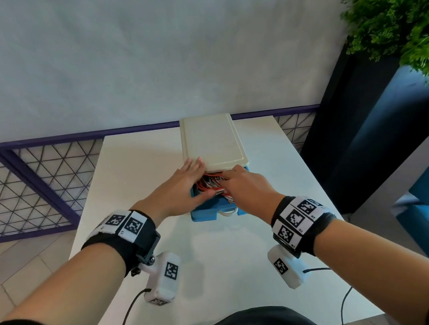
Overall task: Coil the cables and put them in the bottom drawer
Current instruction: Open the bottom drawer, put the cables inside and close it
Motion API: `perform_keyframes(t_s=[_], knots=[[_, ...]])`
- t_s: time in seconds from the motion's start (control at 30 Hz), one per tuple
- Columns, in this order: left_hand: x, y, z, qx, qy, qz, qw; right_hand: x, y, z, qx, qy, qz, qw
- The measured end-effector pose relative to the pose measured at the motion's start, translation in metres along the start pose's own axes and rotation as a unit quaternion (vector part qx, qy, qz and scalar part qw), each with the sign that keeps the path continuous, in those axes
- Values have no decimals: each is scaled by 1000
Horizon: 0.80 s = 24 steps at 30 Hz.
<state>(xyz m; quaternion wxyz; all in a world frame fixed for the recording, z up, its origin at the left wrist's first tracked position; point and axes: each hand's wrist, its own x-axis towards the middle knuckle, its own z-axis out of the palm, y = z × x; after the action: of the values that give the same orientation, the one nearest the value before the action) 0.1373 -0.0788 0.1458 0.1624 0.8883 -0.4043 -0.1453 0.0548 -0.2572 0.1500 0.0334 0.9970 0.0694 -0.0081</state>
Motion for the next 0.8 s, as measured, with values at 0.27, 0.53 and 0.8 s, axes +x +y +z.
perform_keyframes(t_s=[0.27, 0.53, 0.8], knots=[[12, -13, -12, -97, 97, -5, 991, -2, 6, -1, 24, -2, 6, 1000], [28, -9, -11, -47, 139, -13, 989, 1, 7, -2, 33, -2, 7, 999], [9, 9, -14, 50, -47, -34, 997, 18, 0, -5, 55, 20, 19, 998]])
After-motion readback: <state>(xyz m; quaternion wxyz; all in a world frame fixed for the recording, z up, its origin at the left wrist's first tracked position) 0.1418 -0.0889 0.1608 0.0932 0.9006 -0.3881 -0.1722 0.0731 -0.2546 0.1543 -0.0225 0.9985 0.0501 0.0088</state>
